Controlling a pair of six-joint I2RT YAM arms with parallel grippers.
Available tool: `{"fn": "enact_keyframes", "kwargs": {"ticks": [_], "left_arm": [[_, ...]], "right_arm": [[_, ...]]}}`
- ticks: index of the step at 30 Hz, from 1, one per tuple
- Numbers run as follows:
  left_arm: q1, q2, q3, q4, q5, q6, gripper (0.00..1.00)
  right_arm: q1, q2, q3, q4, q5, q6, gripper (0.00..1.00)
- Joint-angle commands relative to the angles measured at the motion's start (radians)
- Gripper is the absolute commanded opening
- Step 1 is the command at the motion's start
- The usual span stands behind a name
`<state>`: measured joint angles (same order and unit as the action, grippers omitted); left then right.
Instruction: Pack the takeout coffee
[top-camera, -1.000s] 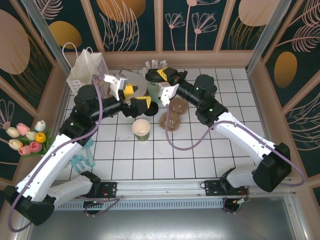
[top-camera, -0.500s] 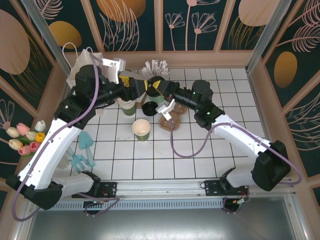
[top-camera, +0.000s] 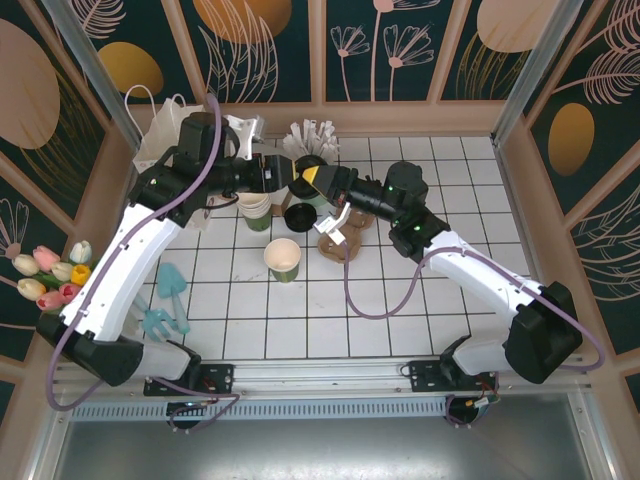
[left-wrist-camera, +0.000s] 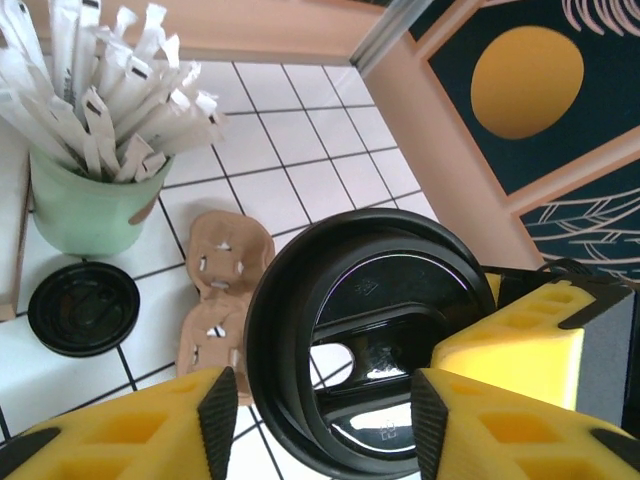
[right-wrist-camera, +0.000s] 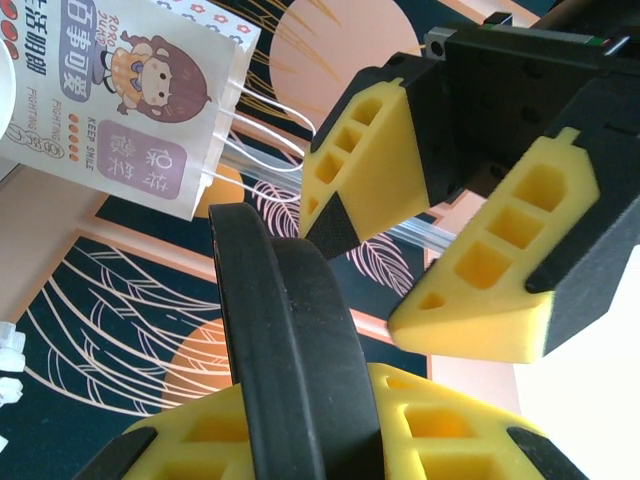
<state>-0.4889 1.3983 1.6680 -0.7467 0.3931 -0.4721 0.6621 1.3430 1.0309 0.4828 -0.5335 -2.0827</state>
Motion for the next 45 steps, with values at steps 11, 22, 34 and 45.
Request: {"fn": "enact_keyframes", "kwargs": {"ticks": [11, 22, 34, 45], "left_arm": [[0.007, 0.094, 0.108, -0.115, 0.056, 0.072, 0.34], [0.008, 0.105, 0.089, -0.115, 0.07, 0.092, 0.12], [0.007, 0.142, 0.088, -0.14, 0.094, 0.106, 0.21], [0.007, 0.15, 0.089, -0.205, 0.174, 0.196, 0.21]], "right_arm": [[0.011, -0.014, 0.017, -0.01, -0.049, -0.243, 0.0], [0.022, -0.002, 0.037, -0.039, -0.043, -0.24, 0.0], [0.034, 0.011, 0.058, -0.056, -0.031, -0.223, 0.0], [0.034, 0.025, 0.075, -0.08, -0.038, -0.262, 0.0]]}}
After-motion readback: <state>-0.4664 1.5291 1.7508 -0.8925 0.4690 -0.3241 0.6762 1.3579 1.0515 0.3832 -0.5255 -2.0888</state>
